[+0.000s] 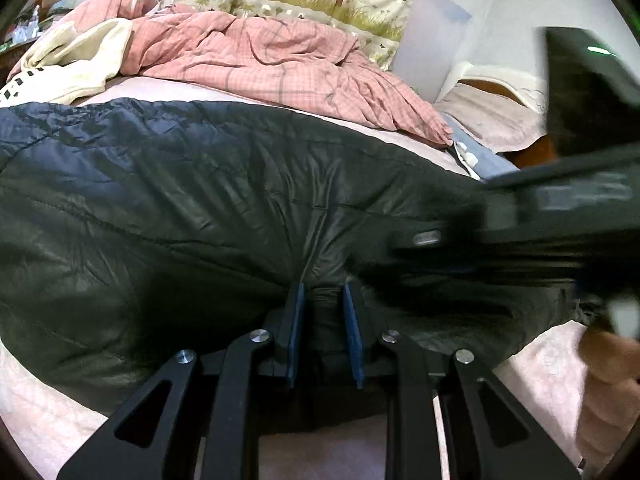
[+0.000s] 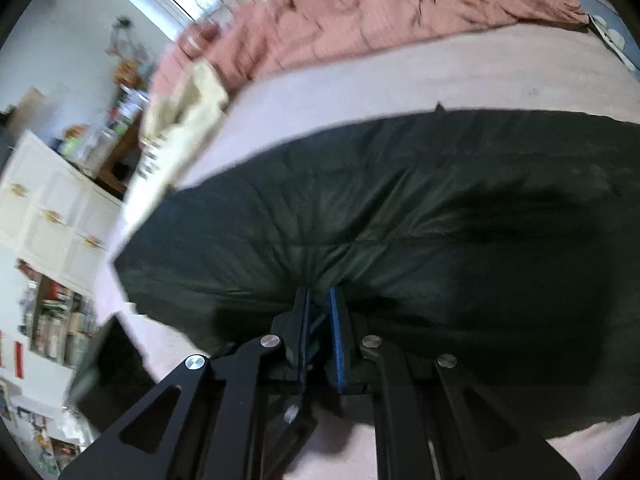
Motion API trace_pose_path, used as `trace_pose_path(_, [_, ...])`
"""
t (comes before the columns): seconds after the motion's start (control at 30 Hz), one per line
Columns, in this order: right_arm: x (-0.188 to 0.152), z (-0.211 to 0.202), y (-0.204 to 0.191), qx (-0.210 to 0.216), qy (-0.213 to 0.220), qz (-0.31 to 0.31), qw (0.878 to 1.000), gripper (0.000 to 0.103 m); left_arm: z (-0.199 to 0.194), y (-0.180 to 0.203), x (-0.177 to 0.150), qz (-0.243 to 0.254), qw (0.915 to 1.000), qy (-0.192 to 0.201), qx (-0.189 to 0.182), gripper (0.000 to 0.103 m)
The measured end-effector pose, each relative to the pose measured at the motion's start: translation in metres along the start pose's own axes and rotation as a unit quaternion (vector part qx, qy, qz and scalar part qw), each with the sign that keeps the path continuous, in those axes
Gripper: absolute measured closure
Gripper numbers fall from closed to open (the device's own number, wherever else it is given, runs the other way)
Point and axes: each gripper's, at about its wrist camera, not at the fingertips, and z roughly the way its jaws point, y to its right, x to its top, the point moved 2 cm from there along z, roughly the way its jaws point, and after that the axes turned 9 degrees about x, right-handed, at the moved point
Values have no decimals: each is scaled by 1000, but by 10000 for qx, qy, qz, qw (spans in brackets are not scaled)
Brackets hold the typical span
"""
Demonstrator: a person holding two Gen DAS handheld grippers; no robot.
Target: Fold large clothes
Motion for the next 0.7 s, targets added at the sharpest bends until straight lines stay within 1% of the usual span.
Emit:
trace_pose_path(0.07, [8, 16, 10, -9, -243, 298, 9993, 93, 2, -2, 0, -60, 10000, -60, 17, 82])
trace_pose_path(0.13, [15, 23, 16, 30, -291, 397, 9988, 93, 5, -6, -1, -204, 9997, -142, -83, 82])
trace_pose_path(0.17, [20, 28, 16, -101, -342, 368, 9987, 97, 6, -8, -1, -275, 9994, -184, -132, 82])
trace_pose_path(0.2, [24, 32, 15, -269, -351, 282, 9986, 98, 7, -9, -2, -286, 9993, -200, -129, 82])
trace_pose_path(0.23, [29, 35, 13, -434, -324, 196, 9983, 103, 7, -8, -2, -267, 9994, -199, -102, 82])
trace_pose_path(0.27, [36, 40, 12, -619, -302, 114, 9976, 103, 7, -7, -2, -242, 9995, -200, -66, 82])
trace_pose_path(0.4, [64, 51, 16, -808, -139, 181, 9965, 103, 6, -6, -3, -246, 9995, -201, -32, 82])
trace_pose_path(0.5, [84, 65, 23, -925, -148, 304, 9951, 103, 6, -5, -4, -248, 9995, -202, -19, 82])
trace_pose_path(0.53, [90, 66, 23, -1054, -81, 326, 9939, 103, 6, -6, -4, -256, 9995, -198, -28, 82])
trace_pose_path(0.57, [98, 70, 23, -1390, 25, 272, 9899, 103, 5, -6, -4, -263, 9995, -185, -40, 82])
trace_pose_path(0.6, [103, 78, 25, -1636, 9, 223, 9863, 103, 5, -6, -4, -260, 9995, -183, -38, 82])
trace_pose_path(0.63, [106, 85, 27, -1644, -61, 256, 9860, 103, 6, -6, -4, -263, 9995, -190, -42, 82])
trace_pose_path(0.67, [110, 89, 30, -1562, -141, 358, 9870, 103, 6, -7, -5, -278, 9994, -197, -61, 82])
trace_pose_path(0.7, [112, 88, 31, -1526, -165, 360, 9875, 103, 6, -8, -5, -294, 9993, -195, -79, 82])
